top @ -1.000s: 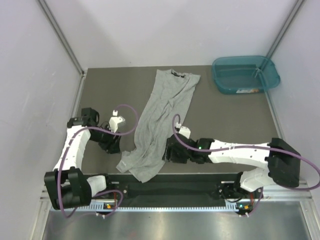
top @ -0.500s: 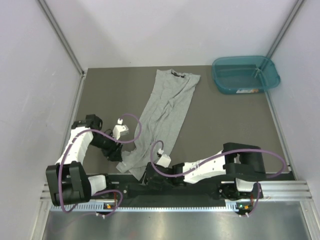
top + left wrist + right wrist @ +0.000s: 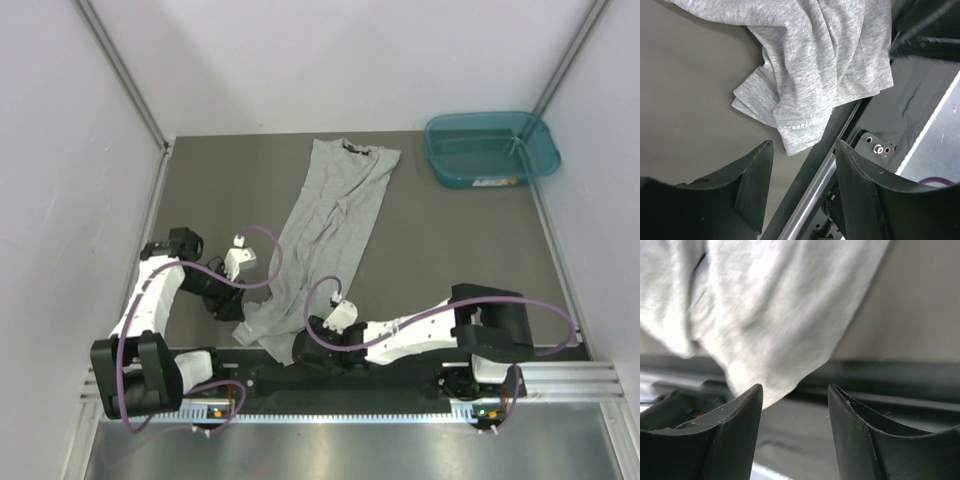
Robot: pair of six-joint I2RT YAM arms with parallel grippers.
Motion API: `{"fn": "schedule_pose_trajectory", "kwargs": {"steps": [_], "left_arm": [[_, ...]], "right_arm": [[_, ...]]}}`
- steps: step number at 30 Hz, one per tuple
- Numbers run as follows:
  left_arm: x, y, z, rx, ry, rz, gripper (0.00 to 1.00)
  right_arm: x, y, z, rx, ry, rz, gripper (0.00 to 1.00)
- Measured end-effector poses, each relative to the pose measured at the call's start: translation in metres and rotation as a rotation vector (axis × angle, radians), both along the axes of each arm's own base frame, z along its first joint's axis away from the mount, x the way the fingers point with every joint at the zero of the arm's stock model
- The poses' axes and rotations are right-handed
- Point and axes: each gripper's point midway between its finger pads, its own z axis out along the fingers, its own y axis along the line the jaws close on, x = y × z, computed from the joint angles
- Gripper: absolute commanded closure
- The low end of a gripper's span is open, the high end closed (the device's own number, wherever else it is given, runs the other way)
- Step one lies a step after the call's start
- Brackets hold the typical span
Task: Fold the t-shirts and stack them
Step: Fold the tshirt
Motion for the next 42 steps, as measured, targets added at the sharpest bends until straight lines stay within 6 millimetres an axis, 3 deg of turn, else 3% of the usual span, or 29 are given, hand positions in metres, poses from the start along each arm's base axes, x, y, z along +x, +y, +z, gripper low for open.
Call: {"fn": "schedule_pose_trajectory", "kwargs": {"steps": [6, 8, 14, 21, 28, 35, 42], "left_arm": [[0.000, 0.000, -0.003, -0.003, 0.026, 0.006, 0.43], [0.000, -0.001, -0.003, -0.004, 0.031, 0.010, 0.43], [0.000, -0.001, -0.002, -0.003, 0.033, 0.015, 0.44], [-0.001, -0.003, -0.002, -0.003, 0.033, -0.001, 0.53], [-0.006, -0.016, -0.006, 0.016, 0.031, -0.086, 0.44], [-0.024, -0.010, -0.038, 0.113, 0.055, -0.160, 0.38], [-0.001, -0.002, -0.043, 0.179, -0.054, -0.184, 0.34]], "right_arm": [[0.008, -0.007, -0.019, -0.076, -0.018, 0.049, 0.51], [0.007, -0.001, -0.018, -0.058, -0.022, 0.070, 0.58], [0.003, 0.013, -0.013, -0.001, -0.029, 0.119, 1.00], [-0.001, 0.005, -0.003, 0.002, -0.016, 0.167, 1.00], [-0.018, -0.013, 0.033, 0.098, 0.057, 0.262, 1.00], [-0.031, -0.026, 0.023, 0.073, 0.099, 0.329, 1.00], [-0.031, -0.024, 0.018, 0.097, 0.103, 0.340, 1.00]]}}
